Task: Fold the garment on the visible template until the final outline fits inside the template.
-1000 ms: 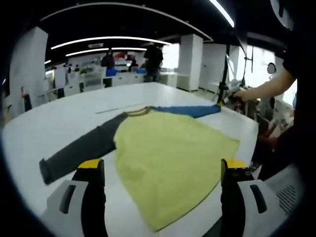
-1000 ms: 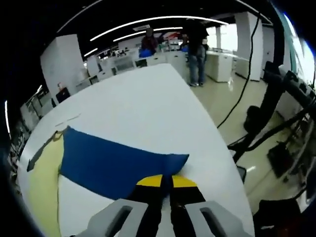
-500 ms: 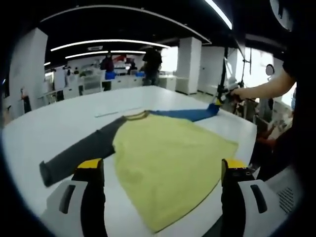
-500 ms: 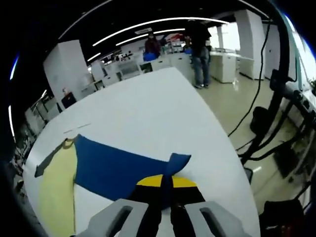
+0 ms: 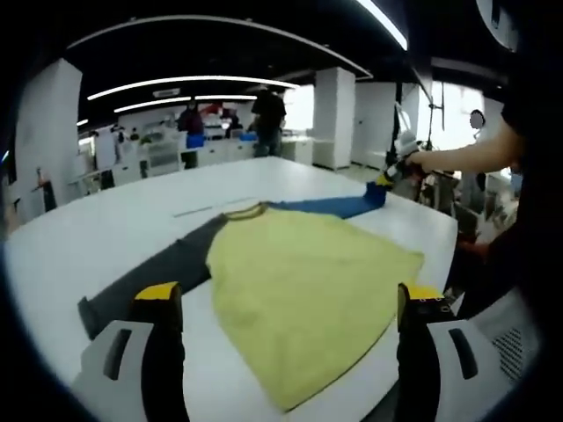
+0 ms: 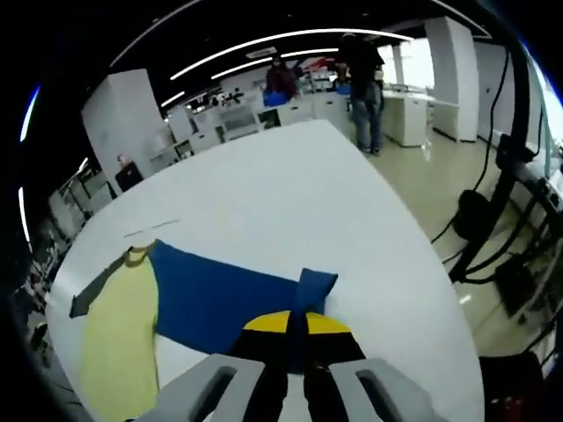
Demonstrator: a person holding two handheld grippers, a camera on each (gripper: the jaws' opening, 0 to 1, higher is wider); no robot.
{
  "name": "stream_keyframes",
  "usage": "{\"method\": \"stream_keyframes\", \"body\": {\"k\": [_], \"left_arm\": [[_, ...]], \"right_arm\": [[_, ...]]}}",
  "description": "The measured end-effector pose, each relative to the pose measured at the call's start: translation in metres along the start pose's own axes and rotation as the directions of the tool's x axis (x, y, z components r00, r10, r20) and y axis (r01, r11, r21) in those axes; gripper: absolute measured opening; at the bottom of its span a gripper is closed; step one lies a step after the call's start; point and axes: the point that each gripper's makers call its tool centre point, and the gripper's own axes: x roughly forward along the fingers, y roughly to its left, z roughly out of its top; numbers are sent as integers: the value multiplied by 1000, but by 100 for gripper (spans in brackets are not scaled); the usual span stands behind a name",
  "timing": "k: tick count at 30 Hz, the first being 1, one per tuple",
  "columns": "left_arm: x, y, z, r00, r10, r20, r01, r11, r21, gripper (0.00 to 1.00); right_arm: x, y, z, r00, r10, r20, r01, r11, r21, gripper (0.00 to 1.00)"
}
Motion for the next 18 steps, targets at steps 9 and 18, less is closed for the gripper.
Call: {"method": "stream_keyframes", "body": {"k": [9, 18], "left_arm": [[-1, 4, -2, 1000, 5, -3, -5, 1000, 20, 99], [-2, 3, -1, 1000, 4, 3, -4, 1000, 16, 99]], "right_arm": [[-7, 46, -6, 1000, 26, 5, -26, 999, -35, 0], [-14, 81, -8, 999, 47, 10, -46, 995, -91, 0]]}}
